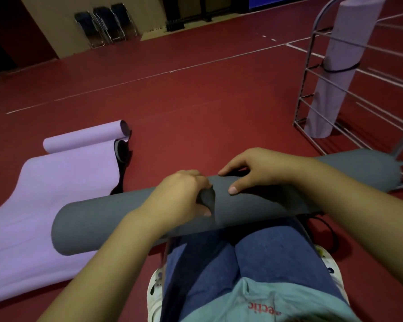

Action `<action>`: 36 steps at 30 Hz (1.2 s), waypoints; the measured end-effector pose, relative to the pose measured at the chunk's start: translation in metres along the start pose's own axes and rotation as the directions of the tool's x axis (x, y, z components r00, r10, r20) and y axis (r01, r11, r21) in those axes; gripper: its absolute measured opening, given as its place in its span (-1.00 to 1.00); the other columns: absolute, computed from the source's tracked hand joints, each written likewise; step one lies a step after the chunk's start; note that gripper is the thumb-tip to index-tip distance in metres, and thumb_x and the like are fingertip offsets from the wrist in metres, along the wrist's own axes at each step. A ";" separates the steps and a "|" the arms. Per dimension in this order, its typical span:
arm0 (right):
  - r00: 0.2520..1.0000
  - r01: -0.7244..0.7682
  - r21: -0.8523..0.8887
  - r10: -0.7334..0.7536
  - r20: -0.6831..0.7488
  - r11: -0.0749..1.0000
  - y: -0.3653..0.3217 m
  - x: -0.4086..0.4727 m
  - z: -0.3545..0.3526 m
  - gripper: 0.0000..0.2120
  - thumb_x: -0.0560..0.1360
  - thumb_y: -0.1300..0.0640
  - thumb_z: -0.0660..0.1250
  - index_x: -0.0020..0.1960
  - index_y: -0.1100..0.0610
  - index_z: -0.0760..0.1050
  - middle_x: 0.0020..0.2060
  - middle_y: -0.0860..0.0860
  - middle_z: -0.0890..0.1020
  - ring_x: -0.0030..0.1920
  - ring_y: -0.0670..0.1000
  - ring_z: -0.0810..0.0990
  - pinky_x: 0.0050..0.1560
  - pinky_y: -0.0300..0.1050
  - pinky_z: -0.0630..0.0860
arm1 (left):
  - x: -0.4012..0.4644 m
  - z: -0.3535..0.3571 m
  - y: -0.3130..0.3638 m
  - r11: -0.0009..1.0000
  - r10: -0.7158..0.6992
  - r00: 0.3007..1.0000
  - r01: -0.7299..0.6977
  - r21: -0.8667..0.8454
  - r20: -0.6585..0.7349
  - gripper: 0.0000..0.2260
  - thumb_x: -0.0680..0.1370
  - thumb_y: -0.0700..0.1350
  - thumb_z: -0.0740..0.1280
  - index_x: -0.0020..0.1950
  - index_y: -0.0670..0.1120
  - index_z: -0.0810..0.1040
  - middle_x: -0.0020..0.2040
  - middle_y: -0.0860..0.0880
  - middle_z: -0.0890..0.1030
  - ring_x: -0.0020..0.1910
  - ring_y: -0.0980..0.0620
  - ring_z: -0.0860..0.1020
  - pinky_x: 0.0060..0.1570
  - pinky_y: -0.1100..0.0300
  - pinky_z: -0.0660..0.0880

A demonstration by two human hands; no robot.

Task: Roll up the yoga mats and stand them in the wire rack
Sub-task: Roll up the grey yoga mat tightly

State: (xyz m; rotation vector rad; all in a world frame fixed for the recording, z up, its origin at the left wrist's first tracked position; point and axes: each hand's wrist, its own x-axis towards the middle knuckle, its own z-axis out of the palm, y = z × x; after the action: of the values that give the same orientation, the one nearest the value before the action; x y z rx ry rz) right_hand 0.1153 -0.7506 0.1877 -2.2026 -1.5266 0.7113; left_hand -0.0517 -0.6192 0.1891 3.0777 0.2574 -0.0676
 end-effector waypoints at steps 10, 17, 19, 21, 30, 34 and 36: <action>0.970 0.013 -0.281 -0.081 -0.229 0.960 -0.002 -0.025 0.022 -0.45 0.40 -0.03 0.46 0.35 0.01 0.46 0.33 -0.09 0.48 0.33 -0.08 0.42 0.31 -0.26 0.27 | 0.028 -0.017 -0.018 0.995 -0.032 0.990 0.044 -0.085 0.136 -0.52 0.39 0.06 0.49 0.28 -0.01 0.54 0.15 0.00 0.60 0.09 0.00 0.52 0.04 0.16 0.44; 0.985 -0.048 -0.189 0.015 -0.169 0.981 0.004 -0.007 0.003 -0.47 0.37 -0.06 0.49 0.31 -0.03 0.50 0.27 -0.14 0.53 0.26 -0.12 0.47 0.23 -0.26 0.34 | 0.027 -0.011 -0.020 0.999 -0.025 0.998 0.027 -0.038 0.063 -0.51 0.40 0.07 0.47 0.29 -0.06 0.53 0.14 -0.05 0.57 0.12 -0.06 0.51 0.10 0.10 0.44; 0.989 -0.061 -0.145 0.041 -0.140 0.988 0.005 -0.002 -0.002 -0.49 0.37 -0.04 0.50 0.29 -0.03 0.51 0.24 -0.14 0.54 0.22 -0.12 0.48 0.18 -0.25 0.37 | 0.019 -0.007 -0.020 0.999 -0.030 0.997 0.033 -0.041 0.065 -0.40 0.34 0.11 0.52 0.30 -0.07 0.50 0.13 -0.06 0.53 0.11 -0.07 0.50 0.10 0.06 0.45; 0.993 -0.078 -0.101 0.068 -0.100 0.992 0.006 0.004 -0.008 -0.52 0.37 -0.03 0.50 0.27 -0.03 0.53 0.21 -0.14 0.55 0.16 -0.11 0.51 0.14 -0.22 0.42 | 0.012 -0.003 -0.022 0.998 -0.041 0.997 0.044 -0.043 0.067 -0.31 0.30 0.15 0.53 0.36 -0.04 0.44 0.21 -0.04 0.48 0.18 -0.07 0.45 0.16 0.05 0.43; 0.997 -0.072 -0.196 0.069 -0.018 0.978 0.009 0.020 -0.012 -0.54 0.50 -0.05 0.35 0.37 -0.01 0.43 0.31 -0.08 0.49 0.24 -0.01 0.50 0.26 -0.09 0.43 | 0.020 0.009 -0.026 0.993 -0.100 0.995 0.099 0.064 0.015 -0.24 0.29 0.19 0.51 0.40 0.02 0.33 0.21 -0.02 0.46 0.18 -0.12 0.44 0.12 -0.03 0.44; 0.997 -0.032 -0.313 0.010 -0.072 0.949 0.007 0.018 -0.008 -0.57 0.53 -0.03 0.29 0.38 0.03 0.42 0.33 -0.05 0.48 0.30 -0.02 0.44 0.28 -0.11 0.38 | 0.031 0.004 -0.034 0.995 -0.095 0.994 0.095 -0.005 0.051 -0.29 0.25 0.18 0.54 0.33 0.02 0.40 0.13 -0.03 0.51 0.09 -0.10 0.49 0.04 0.05 0.46; 0.991 -0.009 -0.344 -0.037 -0.129 0.939 0.006 0.012 -0.008 -0.56 0.49 -0.02 0.35 0.34 0.03 0.47 0.29 -0.06 0.51 0.26 -0.02 0.47 0.26 -0.08 0.41 | 0.037 0.000 -0.038 0.996 -0.086 0.993 0.087 -0.013 0.075 -0.31 0.27 0.17 0.54 0.32 0.00 0.43 0.15 -0.04 0.53 0.10 -0.08 0.50 0.05 0.08 0.45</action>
State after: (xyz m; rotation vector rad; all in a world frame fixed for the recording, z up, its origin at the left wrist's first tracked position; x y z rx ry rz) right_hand 0.1282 -0.7416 0.1880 -2.4268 -1.7002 0.2979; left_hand -0.0215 -0.5755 0.1857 3.0391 0.3848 -0.1828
